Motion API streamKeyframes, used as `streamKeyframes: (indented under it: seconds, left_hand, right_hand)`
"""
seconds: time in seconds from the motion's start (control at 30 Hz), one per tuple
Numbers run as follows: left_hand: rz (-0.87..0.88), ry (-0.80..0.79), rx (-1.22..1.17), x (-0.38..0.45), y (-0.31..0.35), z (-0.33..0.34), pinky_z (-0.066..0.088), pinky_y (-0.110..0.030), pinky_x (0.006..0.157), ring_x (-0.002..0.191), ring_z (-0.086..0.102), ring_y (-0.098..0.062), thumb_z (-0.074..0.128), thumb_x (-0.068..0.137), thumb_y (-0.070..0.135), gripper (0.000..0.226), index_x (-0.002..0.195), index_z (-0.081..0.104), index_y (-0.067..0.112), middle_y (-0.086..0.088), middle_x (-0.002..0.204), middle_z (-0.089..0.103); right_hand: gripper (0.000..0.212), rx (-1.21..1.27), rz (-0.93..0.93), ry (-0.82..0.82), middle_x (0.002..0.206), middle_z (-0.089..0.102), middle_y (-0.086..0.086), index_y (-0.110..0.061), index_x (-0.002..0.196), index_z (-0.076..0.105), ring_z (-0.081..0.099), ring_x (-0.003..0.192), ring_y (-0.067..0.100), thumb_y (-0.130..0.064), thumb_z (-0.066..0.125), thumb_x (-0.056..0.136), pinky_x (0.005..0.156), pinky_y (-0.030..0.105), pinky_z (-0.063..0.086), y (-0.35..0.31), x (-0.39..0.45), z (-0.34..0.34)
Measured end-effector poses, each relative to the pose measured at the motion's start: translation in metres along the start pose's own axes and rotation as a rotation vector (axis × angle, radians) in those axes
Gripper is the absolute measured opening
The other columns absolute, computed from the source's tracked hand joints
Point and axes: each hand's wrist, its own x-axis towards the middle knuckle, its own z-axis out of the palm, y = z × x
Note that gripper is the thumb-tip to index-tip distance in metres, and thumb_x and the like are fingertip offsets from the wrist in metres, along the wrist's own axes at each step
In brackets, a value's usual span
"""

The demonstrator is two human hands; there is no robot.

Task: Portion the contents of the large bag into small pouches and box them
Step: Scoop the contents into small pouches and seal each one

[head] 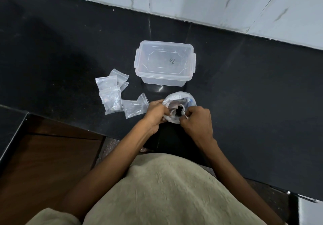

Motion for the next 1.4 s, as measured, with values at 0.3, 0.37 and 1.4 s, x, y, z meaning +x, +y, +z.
streamKeyframes:
  seconds: [0.3, 0.37, 1.4]
  left_hand:
    - [0.203, 0.168, 0.377, 0.001, -0.004, 0.002, 0.048, -0.026, 0.064, 0.077, 0.068, -0.014, 0.061, 0.096, 0.026, 0.012, 0.097, 0.070, 0.017, 0.001, 0.087, 0.073]
    - [0.240, 0.178, 0.541, 0.001, -0.004, 0.003, 0.044, -0.025, 0.059, 0.073, 0.064, -0.011, 0.057, 0.099, 0.036, 0.025, 0.088, 0.069, 0.017, 0.003, 0.080, 0.069]
    - [0.070, -0.146, -0.186, 0.006, 0.003, -0.005, 0.058, -0.034, 0.074, 0.080, 0.070, -0.023, 0.066, 0.059, -0.006, 0.048, 0.106, 0.060, 0.001, -0.010, 0.086, 0.071]
  right_hand:
    - [0.015, -0.009, 0.008, -0.018, 0.052, 0.058, 0.005, -0.008, 0.059, 0.061, 0.057, 0.047, 0.022, -0.012, 0.066, 0.073, 0.049, 0.039, 0.055, -0.003, -0.001, 0.001]
    - [0.017, -0.008, 0.014, -0.016, 0.052, 0.058, 0.006, -0.007, 0.059, 0.060, 0.057, 0.047, 0.022, -0.013, 0.066, 0.074, 0.048, 0.039, 0.053, -0.004, -0.001, 0.001]
    - [0.027, 0.412, 0.353, -0.068, 0.065, 0.064, 0.027, 0.005, 0.065, 0.067, 0.055, 0.050, 0.023, -0.020, 0.070, 0.075, 0.051, 0.049, 0.053, 0.011, 0.000, 0.002]
